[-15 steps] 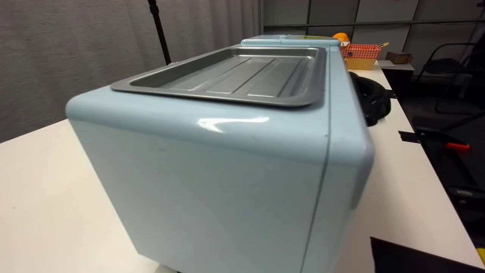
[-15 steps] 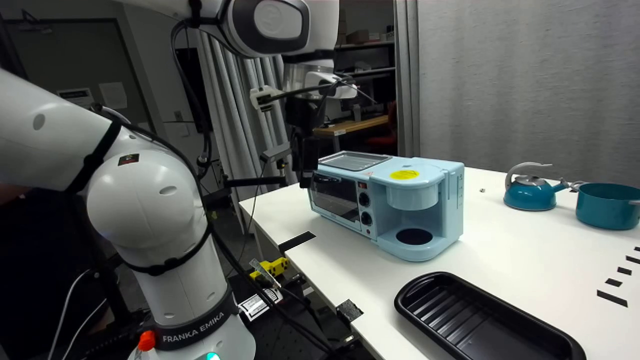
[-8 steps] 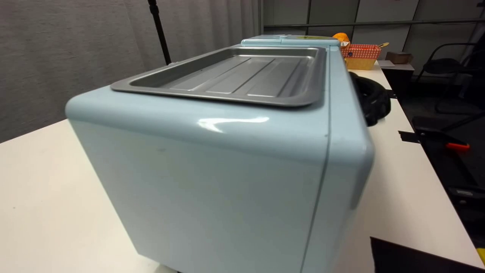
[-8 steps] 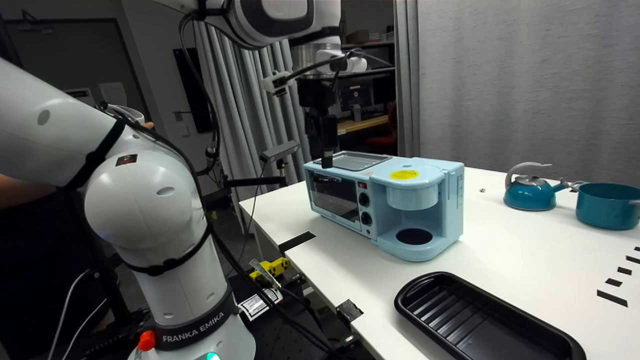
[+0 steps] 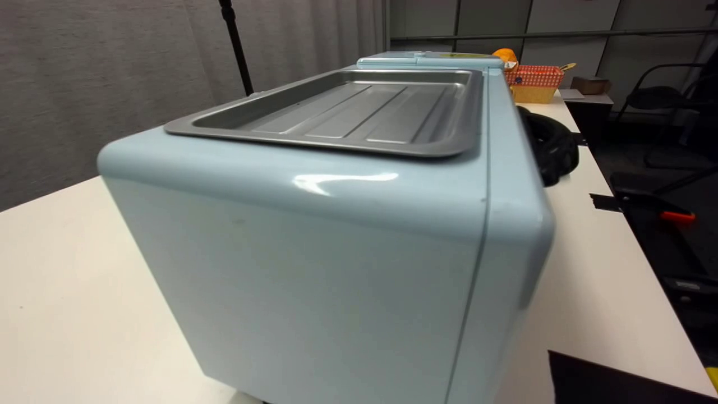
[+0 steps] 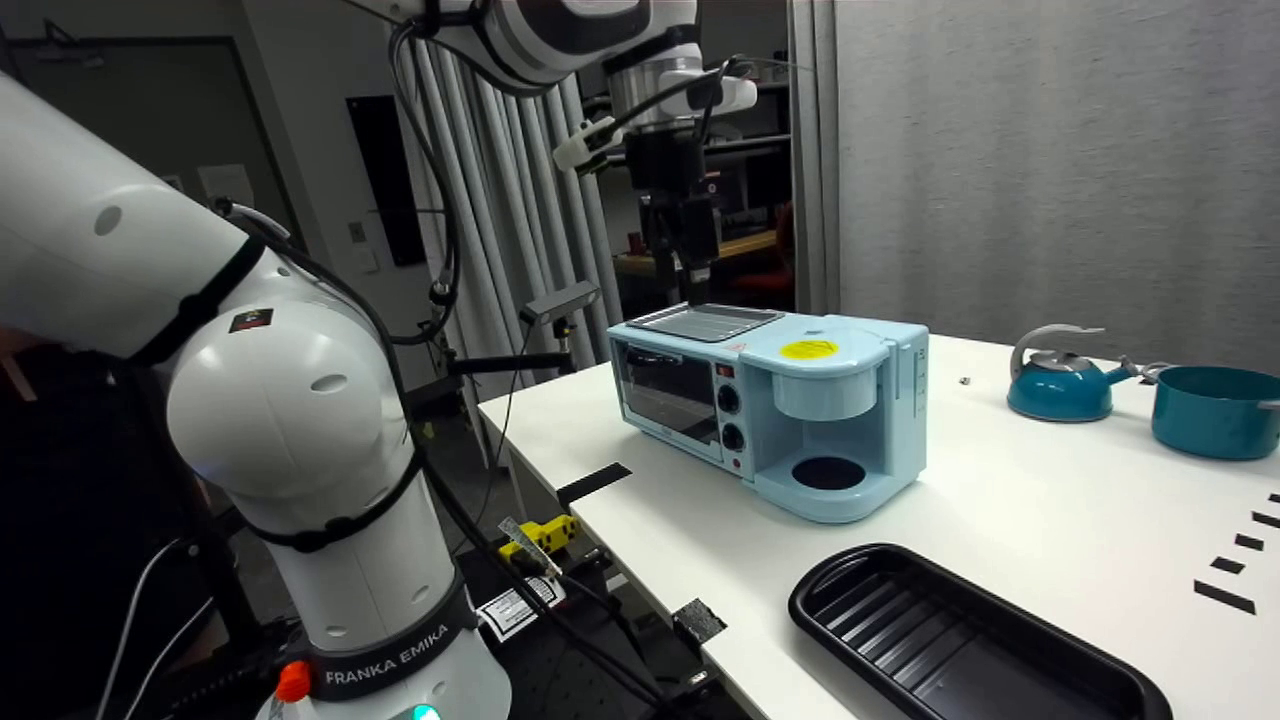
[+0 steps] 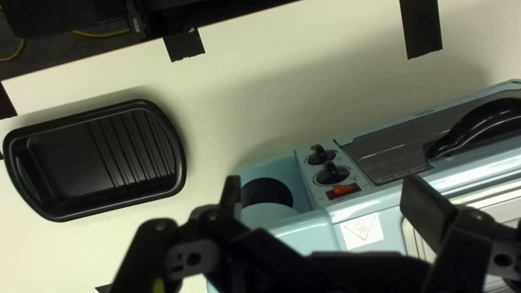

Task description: Press the button on the top of the oven

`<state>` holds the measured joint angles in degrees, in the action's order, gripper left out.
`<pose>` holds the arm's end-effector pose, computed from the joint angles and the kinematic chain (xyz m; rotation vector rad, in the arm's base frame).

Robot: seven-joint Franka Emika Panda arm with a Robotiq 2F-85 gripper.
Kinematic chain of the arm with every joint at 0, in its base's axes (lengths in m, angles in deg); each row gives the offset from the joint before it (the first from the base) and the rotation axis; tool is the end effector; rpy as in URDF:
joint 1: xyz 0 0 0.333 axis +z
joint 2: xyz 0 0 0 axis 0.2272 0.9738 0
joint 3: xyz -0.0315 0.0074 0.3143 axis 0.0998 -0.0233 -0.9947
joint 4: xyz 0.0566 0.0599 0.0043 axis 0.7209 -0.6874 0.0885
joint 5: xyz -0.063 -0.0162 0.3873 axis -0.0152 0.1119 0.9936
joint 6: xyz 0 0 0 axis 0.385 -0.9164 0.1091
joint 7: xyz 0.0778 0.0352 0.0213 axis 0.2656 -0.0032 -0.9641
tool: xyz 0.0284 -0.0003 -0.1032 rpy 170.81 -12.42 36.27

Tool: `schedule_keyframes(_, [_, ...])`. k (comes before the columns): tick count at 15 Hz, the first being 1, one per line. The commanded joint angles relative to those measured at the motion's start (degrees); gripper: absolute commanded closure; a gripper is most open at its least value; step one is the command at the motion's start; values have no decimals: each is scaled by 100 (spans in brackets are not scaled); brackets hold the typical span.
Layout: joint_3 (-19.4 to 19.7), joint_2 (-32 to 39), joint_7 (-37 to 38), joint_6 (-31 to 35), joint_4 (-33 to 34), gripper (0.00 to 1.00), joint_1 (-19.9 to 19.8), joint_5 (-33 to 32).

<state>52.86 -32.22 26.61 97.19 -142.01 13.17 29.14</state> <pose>0.3474 0.0489 0.4669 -3.1011 0.3148 -0.0464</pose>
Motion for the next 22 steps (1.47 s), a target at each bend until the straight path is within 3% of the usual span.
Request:
schedule_keyframes(1, [19, 6, 10, -13, 16, 0, 18, -15])
schedule_keyframes(9, [-58, 385, -14, -14, 319, 0, 85, -14])
schedule_keyframes(17, [-276, 1407, -164, -235, 1339, 0, 145, -601])
schedule_keyframes(22, [-82, 2138, -1032, -552, 2204, 0, 217, -835])
